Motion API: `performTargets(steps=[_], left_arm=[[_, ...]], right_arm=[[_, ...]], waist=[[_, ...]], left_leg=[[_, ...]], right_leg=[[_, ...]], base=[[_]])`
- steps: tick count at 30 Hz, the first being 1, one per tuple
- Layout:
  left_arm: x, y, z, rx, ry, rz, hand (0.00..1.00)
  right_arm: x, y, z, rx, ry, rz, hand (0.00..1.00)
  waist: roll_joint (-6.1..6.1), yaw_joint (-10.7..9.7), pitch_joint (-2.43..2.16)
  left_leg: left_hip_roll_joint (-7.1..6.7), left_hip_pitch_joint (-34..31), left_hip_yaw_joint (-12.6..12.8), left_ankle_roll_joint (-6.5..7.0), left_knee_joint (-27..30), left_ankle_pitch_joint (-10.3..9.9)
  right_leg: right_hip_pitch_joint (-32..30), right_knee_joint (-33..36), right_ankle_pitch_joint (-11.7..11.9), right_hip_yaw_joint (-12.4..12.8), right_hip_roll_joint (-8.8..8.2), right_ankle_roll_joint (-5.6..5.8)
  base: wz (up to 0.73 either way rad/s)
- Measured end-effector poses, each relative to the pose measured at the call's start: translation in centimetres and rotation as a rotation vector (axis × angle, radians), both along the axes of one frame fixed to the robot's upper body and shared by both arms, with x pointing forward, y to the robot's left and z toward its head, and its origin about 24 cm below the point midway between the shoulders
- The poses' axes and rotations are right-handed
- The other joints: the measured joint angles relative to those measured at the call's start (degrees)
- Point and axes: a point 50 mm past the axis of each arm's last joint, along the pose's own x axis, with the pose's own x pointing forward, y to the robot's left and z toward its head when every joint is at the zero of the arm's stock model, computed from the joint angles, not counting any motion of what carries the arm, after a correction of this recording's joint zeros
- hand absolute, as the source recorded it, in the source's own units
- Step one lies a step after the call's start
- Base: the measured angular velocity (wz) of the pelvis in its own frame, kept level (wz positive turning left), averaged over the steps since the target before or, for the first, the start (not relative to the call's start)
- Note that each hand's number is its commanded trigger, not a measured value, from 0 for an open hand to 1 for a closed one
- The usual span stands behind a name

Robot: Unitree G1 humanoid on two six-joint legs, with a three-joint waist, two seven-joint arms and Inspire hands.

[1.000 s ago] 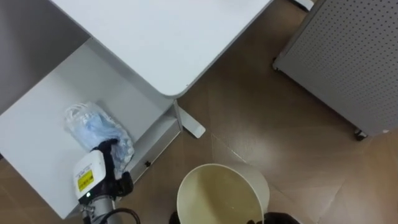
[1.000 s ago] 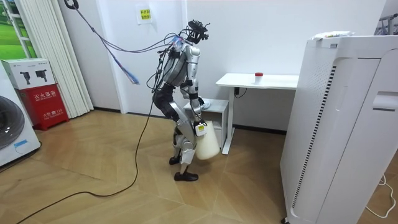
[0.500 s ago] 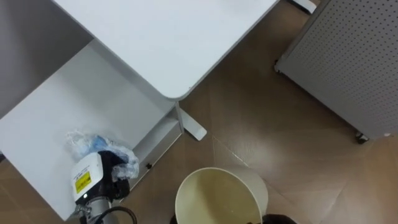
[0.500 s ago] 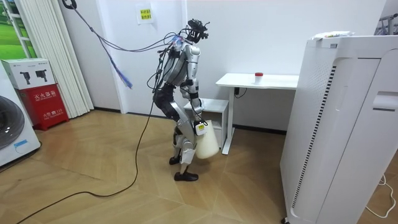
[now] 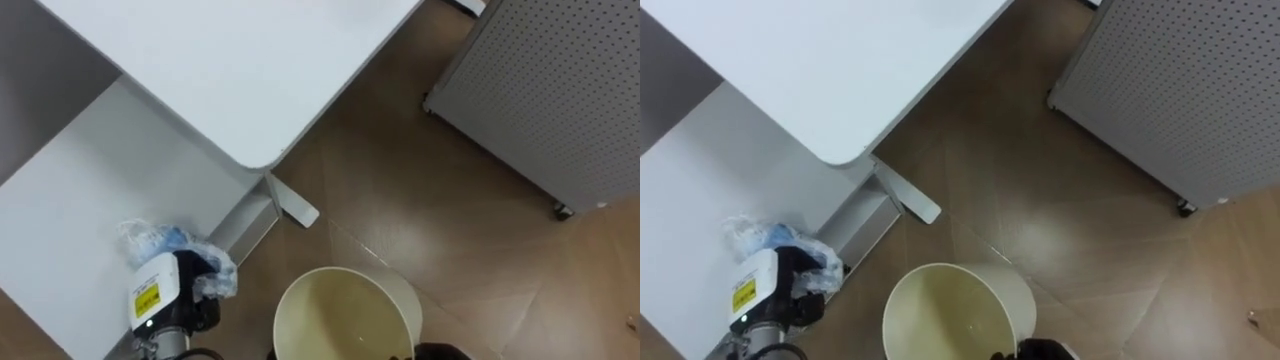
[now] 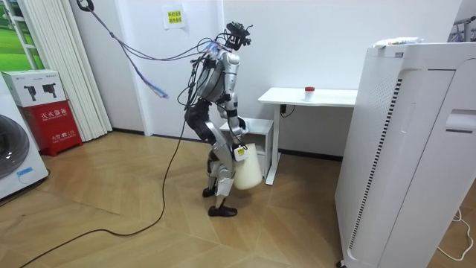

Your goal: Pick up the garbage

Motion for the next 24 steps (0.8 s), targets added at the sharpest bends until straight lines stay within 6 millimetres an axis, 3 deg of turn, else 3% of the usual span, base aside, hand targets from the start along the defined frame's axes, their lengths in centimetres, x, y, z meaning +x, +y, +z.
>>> performTargets(steps=[5,9,19,20,21,22,24], left_arm=[[-1.6,-2.6,-1.6,-0.090,0.087,-0.103,1.00],[-3.4,-4.6,-3.2,-0.211,0.217,-0.166,1.00],[-4.5,-7.9,-4.3,-0.371,0.427,-0.361,1.00],[-4.6,-8.0,-4.3,-0.376,0.444,-0.377,0.83],[-4.8,-8.3,-4.5,-0.389,0.482,-0.407,0.17],[-5.1,-8.5,-4.7,-0.404,0.519,-0.432,0.00],[-5.9,-8.8,-5.2,-0.427,0.575,-0.465,0.00]], right_arm=[[-0.5,0.4,-0.3,-0.001,-0.004,0.015,1.00],[-0.9,0.8,-0.5,0.025,-0.001,0.024,1.00],[-1.5,1.1,-0.9,0.051,0.018,0.053,1.00],[-1.5,1.1,-0.9,0.053,0.018,0.053,1.00],[-1.6,1.2,-0.9,0.058,0.019,0.056,1.00],[-1.6,1.3,-0.9,0.061,0.021,0.059,1.00],[-2.0,1.2,-1.1,0.066,0.030,0.058,1.00]], waist=[[-0.01,0.0,-0.01],[-0.02,0.1,-0.04],[-0.05,0.2,-0.44],[-0.10,0.2,-0.47],[-0.10,0.1,-0.61],[-0.20,0.2,-0.81],[-0.15,0.2,-1.40]], left_leg=[[0.34,3.1,1.6,0.02,-2.0,0.0],[1.19,5.0,2.4,0.00,-2.8,0.0],[2.20,8.1,5.2,0.01,-3.9,0.0],[2.14,8.4,5.4,0.01,-4.2,0.0],[2.11,8.7,5.7,0.02,-4.4,0.0],[2.14,9.0,6.1,0.02,-4.4,0.0],[2.21,9.6,6.6,0.03,-4.6,0.0]], right_leg=[[2.1,-1.4,0.2,1.2,0.44,0.17],[3.6,-3.1,1.2,2.2,1.72,0.17],[5.1,-4.8,2.6,5.0,3.21,0.27],[5.1,-4.8,2.6,5.2,3.30,0.30],[5.1,-4.9,2.7,5.6,3.35,0.29],[5.1,-4.8,2.7,6.1,3.40,0.28],[5.3,-4.8,2.9,6.9,3.71,0.39]], base=[[-0.13],[-0.18],[-0.15],[-0.10],[-0.13],[-0.15],[-0.16]])
